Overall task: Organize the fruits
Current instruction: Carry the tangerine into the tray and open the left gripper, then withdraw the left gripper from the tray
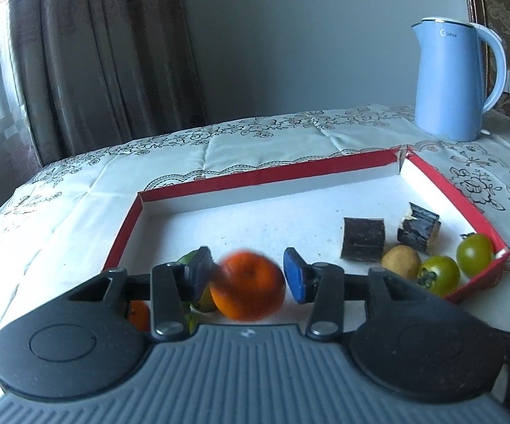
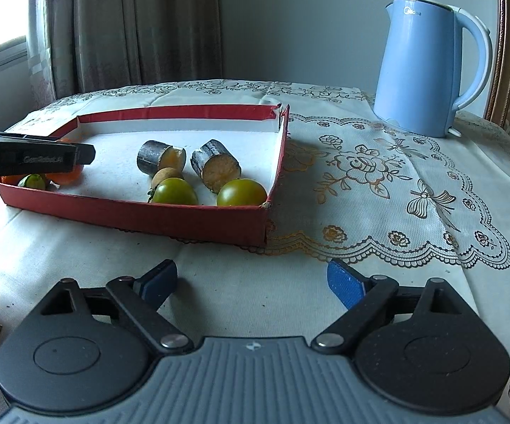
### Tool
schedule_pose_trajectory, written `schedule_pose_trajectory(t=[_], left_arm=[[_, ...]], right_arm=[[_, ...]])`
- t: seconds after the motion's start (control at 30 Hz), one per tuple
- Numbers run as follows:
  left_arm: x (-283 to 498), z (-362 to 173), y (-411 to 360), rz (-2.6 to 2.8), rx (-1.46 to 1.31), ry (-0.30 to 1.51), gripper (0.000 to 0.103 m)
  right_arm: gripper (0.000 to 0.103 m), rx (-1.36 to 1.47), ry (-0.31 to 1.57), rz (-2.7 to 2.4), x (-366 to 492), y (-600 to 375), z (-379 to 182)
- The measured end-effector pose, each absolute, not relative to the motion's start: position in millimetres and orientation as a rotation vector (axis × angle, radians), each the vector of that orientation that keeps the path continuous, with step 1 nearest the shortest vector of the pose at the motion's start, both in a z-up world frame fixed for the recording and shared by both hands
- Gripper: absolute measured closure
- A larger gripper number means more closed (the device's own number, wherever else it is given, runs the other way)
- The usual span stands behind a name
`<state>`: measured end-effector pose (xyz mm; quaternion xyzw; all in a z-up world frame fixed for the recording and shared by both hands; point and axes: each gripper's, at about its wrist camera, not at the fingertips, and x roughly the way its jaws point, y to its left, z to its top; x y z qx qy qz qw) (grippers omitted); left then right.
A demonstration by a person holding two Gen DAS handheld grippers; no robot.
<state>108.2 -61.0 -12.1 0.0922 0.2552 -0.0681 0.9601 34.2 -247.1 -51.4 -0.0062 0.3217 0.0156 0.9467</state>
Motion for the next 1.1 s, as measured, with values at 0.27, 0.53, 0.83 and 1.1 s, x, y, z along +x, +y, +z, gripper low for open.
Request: schedule_pose_trajectory(t=[0.27,0.53,0.83,1.1], left_arm=[[72.0,6.3,-48.2,-0.121,0.144,0.460,0.024],[34.3,13.3,-40.2,-0.092,0.116,0.457,0.005],[17.9,6.5,-25.9,-0.074,0.083,0.506,0.002],[8.8,7.1,-21.4,-0.082,0.086,0.515,0.000]], right_arm=[[0.010,-0.013,0.655,0.031,33.6,-247.1,-51.7],[0.009,-0.013,0.655,0.025,33.4,-246.2,-52.8],[0.009,-0.008,0.650,0.005,30.2,-247.8,-50.9],[0.009,0.081,0.637,0.002,10.0,-243.9,-46.6]])
